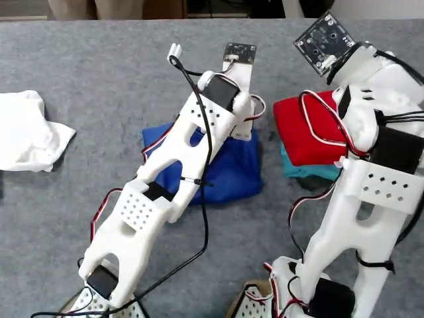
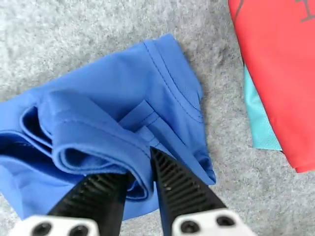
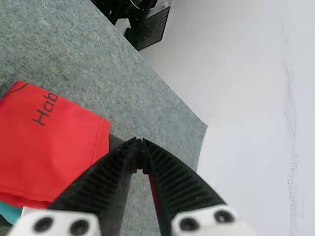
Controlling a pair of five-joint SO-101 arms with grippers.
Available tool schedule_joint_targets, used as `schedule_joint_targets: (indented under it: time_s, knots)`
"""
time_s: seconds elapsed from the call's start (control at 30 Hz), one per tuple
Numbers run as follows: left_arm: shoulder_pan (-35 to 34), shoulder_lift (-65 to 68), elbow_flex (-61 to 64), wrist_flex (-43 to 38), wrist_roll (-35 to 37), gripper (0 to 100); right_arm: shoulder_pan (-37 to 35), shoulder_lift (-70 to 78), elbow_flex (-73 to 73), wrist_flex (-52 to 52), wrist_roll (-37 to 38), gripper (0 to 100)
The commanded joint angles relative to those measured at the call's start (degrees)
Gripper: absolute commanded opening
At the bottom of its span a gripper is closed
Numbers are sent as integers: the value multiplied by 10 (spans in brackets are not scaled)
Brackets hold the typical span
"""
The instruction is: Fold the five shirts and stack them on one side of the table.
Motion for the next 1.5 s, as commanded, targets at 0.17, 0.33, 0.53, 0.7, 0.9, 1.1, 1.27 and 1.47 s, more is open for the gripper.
schedule_joint_targets:
  time_s: [0.17,0.33,0.53,0.7,0.9,1.1,1.27,1.47]
  knots:
    - [-15,-15,-35,6,31,234,-29,-14,-22,-15,4,2]
    - [-106,-80,-65,6,43,223,-87,36,-26,-15,3,2]
    - [-371,-208,-45,6,8,62,-182,206,-75,-31,-38,2]
    - [-547,-314,40,7,-76,53,-309,384,-181,-4,-113,2]
    - [-672,-411,240,7,-100,53,-430,610,-335,-1,-174,2]
    - [-709,-476,455,4,-103,51,-453,744,-464,63,-186,2]
    - [-698,-535,578,0,-142,20,-458,793,-570,208,-184,2]
    - [-691,-611,717,-76,-151,20,-458,829,-673,347,-165,2]
